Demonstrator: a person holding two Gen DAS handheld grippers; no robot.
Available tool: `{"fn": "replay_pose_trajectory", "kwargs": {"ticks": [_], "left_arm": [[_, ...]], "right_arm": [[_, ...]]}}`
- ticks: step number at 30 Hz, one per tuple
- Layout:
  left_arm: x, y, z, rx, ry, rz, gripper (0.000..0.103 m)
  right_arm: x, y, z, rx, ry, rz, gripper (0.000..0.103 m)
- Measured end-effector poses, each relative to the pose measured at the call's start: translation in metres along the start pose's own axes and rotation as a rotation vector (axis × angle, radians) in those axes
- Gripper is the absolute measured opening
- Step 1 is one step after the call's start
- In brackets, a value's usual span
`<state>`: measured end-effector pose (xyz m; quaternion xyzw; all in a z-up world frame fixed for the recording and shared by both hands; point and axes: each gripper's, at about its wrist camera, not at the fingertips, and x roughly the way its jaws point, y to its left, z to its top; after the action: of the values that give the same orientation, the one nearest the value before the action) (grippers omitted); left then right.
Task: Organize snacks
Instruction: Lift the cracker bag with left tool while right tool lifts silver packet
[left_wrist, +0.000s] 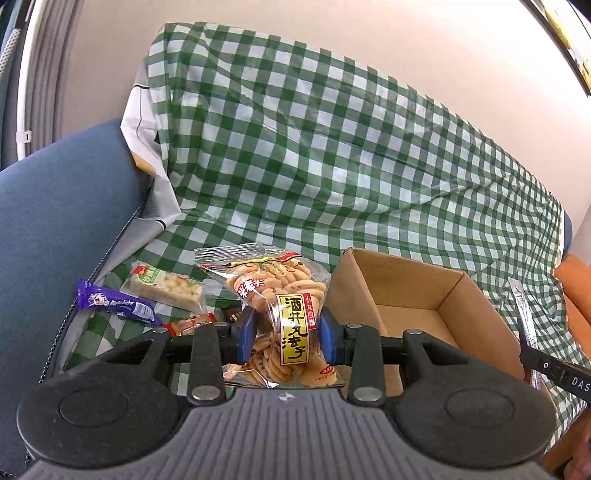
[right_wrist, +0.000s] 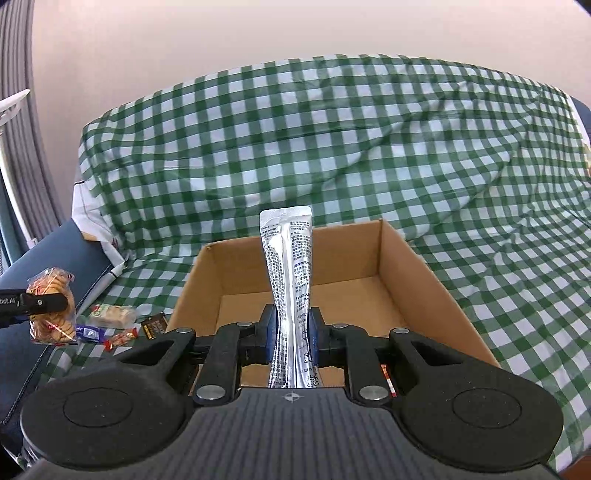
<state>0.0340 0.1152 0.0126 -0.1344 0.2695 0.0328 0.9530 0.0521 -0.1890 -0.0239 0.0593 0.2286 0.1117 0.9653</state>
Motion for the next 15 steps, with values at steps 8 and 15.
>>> {"fn": "replay_pose_trajectory", "kwargs": {"ticks": [8,15], "left_arm": [[-0.002,-0.007,0.0,0.022,-0.026,0.004,0.039],[-0.01,-0.019,0.0,0.046,-0.091,-0.032,0.039]], "right_arm": [[-0.003,-0.003,0.0,0.004,-0.008,-0.015,0.019],[-0.005,-0.004,0.003,0.031,-0.025,-0.022,0.019]]}}
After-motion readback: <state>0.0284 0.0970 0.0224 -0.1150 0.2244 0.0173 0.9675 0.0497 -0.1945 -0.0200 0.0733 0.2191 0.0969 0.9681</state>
